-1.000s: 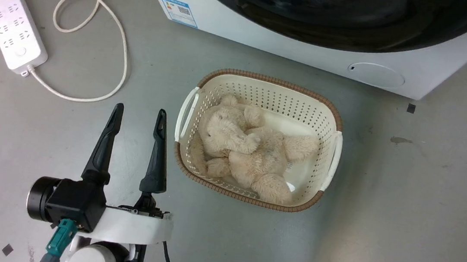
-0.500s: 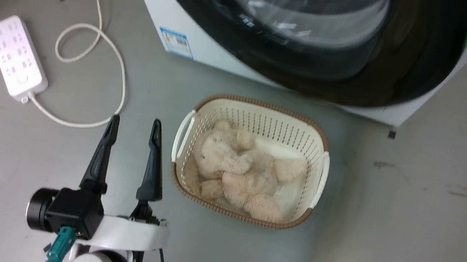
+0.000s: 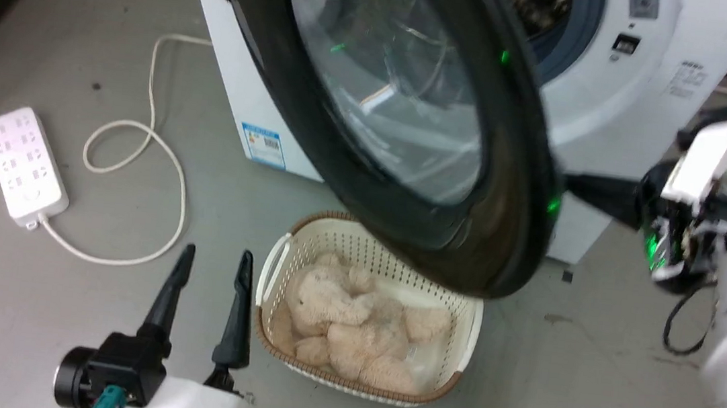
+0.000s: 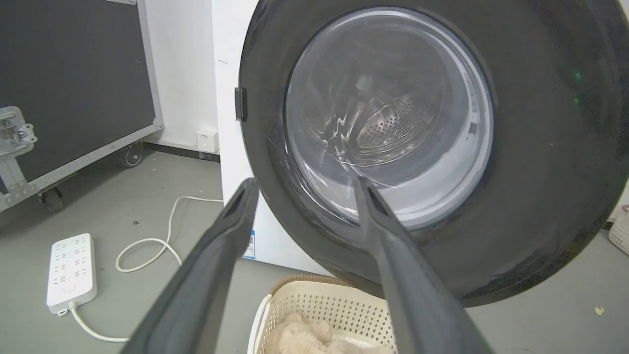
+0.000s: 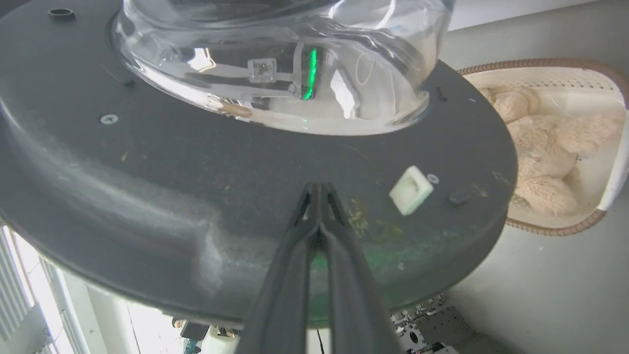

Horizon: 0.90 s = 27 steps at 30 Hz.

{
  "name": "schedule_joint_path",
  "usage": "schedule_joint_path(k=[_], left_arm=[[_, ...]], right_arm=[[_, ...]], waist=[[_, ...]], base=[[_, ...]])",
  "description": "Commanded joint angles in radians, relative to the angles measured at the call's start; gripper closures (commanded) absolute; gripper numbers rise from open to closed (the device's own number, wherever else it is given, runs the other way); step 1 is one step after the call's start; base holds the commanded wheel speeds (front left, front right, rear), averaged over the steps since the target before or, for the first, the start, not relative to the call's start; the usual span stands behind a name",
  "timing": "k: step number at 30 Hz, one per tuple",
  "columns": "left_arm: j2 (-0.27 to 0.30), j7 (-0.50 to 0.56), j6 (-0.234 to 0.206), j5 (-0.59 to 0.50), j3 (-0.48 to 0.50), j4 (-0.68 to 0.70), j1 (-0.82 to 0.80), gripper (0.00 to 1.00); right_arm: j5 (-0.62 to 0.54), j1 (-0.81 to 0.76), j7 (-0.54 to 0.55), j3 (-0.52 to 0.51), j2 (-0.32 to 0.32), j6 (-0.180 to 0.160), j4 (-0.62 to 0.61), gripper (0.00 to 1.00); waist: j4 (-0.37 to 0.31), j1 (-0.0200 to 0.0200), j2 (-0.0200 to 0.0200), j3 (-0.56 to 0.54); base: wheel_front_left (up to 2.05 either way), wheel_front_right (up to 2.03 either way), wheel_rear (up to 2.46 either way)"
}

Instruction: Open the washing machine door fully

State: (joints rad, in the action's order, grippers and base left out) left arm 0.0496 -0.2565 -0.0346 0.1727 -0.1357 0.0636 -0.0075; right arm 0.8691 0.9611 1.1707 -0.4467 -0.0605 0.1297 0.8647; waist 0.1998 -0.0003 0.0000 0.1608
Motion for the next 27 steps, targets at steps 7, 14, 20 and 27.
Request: schedule_joint_path(k=[7, 14, 20, 27], left_arm=[[0.001, -0.005, 0.060, 0.050, -0.013, -0.052, 0.039, 0.00], [0.002, -0.005, 0.139, 0.130, -0.030, -0.116, 0.045, 0.00], [0.037, -0.005, 0.157, 0.107, -0.041, -0.146, 0.036, 0.00], [0.039, -0.005, 0.159, 0.081, -0.013, -0.154, 0.055, 0.00]], right_arm=[[0.315, -0.190, 0.013, 0.291, 0.010, 0.001, -0.117, 1.00], [0.515, -0.361, -0.077, 0.587, 0.010, 0.001, -0.253, 1.00], [0.593, -0.426, -0.178, 0.711, 0.010, 0.001, -0.301, 1.00], [0.541, -0.455, -0.329, 0.684, 0.005, 0.001, -0.348, 0.00]], waist=[[0.002, 0.0003, 0.0000, -0.052], [0.011, 0.0003, 0.0000, -0.077], [0.024, 0.0003, 0.0000, -0.107], [0.008, 0.0003, 0.0000, -0.142]], base=[[0.00, 0.00, 0.00], [0.00, 0.00, 0.00], [0.00, 0.00, 0.00], [0.00, 0.00, 0.00]])
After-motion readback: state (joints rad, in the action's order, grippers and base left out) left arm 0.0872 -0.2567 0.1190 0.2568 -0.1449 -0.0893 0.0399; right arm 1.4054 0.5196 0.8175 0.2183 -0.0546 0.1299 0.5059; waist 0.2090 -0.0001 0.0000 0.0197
